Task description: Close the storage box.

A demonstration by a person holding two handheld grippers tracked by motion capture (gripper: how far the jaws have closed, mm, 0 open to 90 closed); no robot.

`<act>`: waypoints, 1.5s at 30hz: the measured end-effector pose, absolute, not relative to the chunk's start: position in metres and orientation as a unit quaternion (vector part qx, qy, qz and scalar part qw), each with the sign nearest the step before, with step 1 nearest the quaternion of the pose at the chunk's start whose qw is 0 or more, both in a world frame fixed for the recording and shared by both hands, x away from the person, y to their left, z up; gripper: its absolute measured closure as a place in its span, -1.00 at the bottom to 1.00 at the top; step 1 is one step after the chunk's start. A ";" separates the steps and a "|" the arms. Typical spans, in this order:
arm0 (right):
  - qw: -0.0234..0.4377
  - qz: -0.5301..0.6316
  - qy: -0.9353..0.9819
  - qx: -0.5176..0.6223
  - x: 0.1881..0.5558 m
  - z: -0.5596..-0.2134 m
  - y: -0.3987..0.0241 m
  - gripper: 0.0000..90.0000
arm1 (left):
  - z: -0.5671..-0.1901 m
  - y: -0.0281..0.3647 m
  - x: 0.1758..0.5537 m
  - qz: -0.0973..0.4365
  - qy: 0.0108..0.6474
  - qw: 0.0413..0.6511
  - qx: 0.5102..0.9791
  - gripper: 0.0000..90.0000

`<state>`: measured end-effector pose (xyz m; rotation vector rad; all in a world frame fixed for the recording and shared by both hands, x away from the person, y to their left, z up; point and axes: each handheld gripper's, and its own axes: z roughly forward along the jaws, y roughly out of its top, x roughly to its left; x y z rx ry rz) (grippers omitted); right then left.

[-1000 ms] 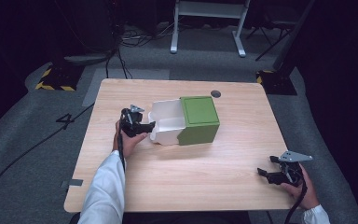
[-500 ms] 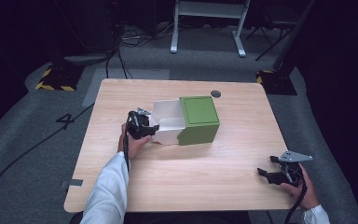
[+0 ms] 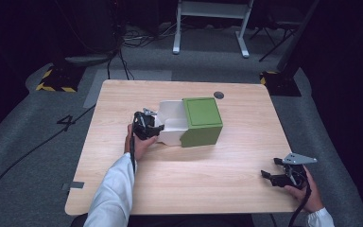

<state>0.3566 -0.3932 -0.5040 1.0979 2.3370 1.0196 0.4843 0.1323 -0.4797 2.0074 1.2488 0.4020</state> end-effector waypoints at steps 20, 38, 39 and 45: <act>0.185 0.361 0.828 0.388 0.356 -0.504 -0.393 -0.67 | -0.477 0.096 0.483 0.153 0.470 0.385 0.780 0.06; 0.183 0.361 0.827 0.390 0.356 -0.504 -0.393 -0.67 | -0.476 0.062 0.485 0.151 0.467 0.378 0.785 0.03; 0.182 0.361 0.827 0.390 0.357 -0.504 -0.393 -0.67 | -0.476 0.061 0.486 0.149 0.467 0.379 0.784 0.03; 0.184 0.361 0.827 0.389 0.356 -0.504 -0.393 -0.67 | -0.477 0.053 0.487 0.150 0.463 0.374 0.789 0.03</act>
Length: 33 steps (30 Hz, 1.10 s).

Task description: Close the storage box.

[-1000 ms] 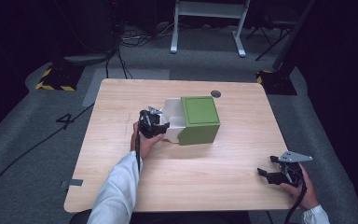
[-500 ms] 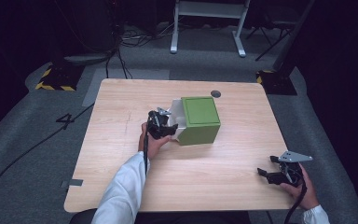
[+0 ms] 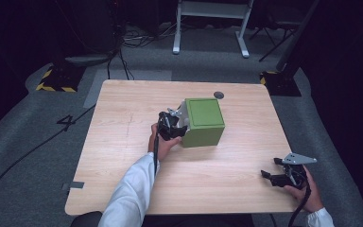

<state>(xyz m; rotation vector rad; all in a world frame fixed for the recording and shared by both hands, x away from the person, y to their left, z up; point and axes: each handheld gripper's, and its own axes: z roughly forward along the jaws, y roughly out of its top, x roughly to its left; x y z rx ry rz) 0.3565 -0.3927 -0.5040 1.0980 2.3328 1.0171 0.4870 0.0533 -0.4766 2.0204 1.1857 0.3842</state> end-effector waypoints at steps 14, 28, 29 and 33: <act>0.184 0.361 0.827 0.389 0.356 -0.504 -0.393 -0.67 | -0.467 0.060 0.487 0.153 0.444 0.370 0.802 -0.17; 0.183 0.361 0.827 0.390 0.357 -0.504 -0.393 -0.67 | -0.448 0.069 0.478 0.181 0.409 0.352 0.822 -0.19; 0.183 0.361 0.827 0.390 0.357 -0.504 -0.393 -0.67 | -0.447 0.069 0.477 0.182 0.412 0.355 0.819 -0.20; 0.184 0.361 0.827 0.389 0.356 -0.504 -0.393 -0.67 | -0.441 0.075 0.473 0.191 0.406 0.356 0.820 -0.25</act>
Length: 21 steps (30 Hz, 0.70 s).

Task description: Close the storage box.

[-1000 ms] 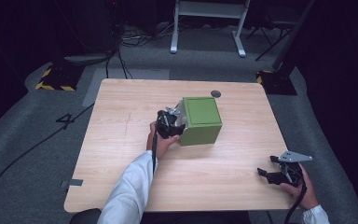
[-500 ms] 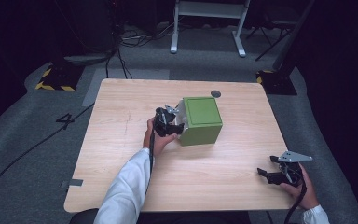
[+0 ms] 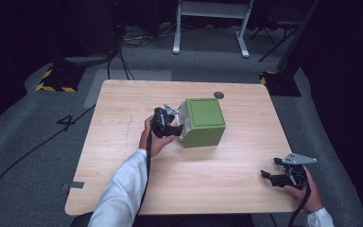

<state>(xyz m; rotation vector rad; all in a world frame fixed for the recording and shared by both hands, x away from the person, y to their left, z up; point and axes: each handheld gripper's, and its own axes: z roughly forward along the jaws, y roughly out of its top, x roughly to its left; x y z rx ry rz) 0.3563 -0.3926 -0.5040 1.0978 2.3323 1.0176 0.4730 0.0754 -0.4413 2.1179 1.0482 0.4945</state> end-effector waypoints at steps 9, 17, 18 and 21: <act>0.185 0.361 0.827 0.389 0.356 -0.504 -0.393 -0.67 | -0.434 0.098 0.466 0.204 0.409 0.338 0.823 -0.34; 0.183 0.361 0.827 0.391 0.356 -0.504 -0.393 -0.67 | -0.433 0.119 0.452 0.217 0.393 0.328 0.831 -0.51; 0.183 0.360 0.827 0.391 0.356 -0.504 -0.393 -0.67 | -0.433 0.121 0.451 0.218 0.393 0.329 0.831 -0.52; 0.182 0.361 0.826 0.392 0.356 -0.504 -0.393 -0.67 | -0.433 0.129 0.446 0.213 0.390 0.331 0.832 -0.59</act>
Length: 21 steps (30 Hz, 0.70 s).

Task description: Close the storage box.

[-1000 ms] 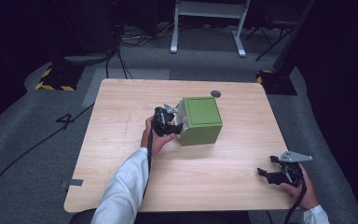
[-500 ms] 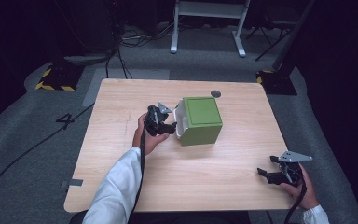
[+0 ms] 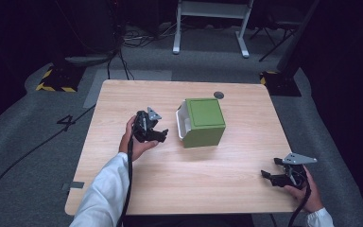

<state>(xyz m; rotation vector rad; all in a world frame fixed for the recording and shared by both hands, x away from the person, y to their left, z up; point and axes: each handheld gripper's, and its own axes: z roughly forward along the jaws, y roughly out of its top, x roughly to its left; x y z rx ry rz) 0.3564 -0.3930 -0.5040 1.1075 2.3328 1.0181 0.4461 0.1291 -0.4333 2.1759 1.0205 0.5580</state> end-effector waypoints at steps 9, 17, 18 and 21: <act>0.184 0.360 0.827 0.391 0.356 -0.504 -0.393 -0.67 | -0.436 0.152 0.430 0.213 0.369 0.331 0.842 -0.63; 0.181 0.361 0.826 0.393 0.356 -0.504 -0.393 -0.67 | -0.440 0.171 0.408 0.240 0.356 0.296 0.853 -0.62; 0.182 0.361 0.826 0.393 0.356 -0.504 -0.393 -0.67 | -0.441 0.174 0.406 0.246 0.355 0.290 0.854 -0.61; 0.182 0.360 0.826 0.393 0.356 -0.504 -0.393 -0.67 | -0.445 0.181 0.398 0.251 0.356 0.278 0.856 -0.61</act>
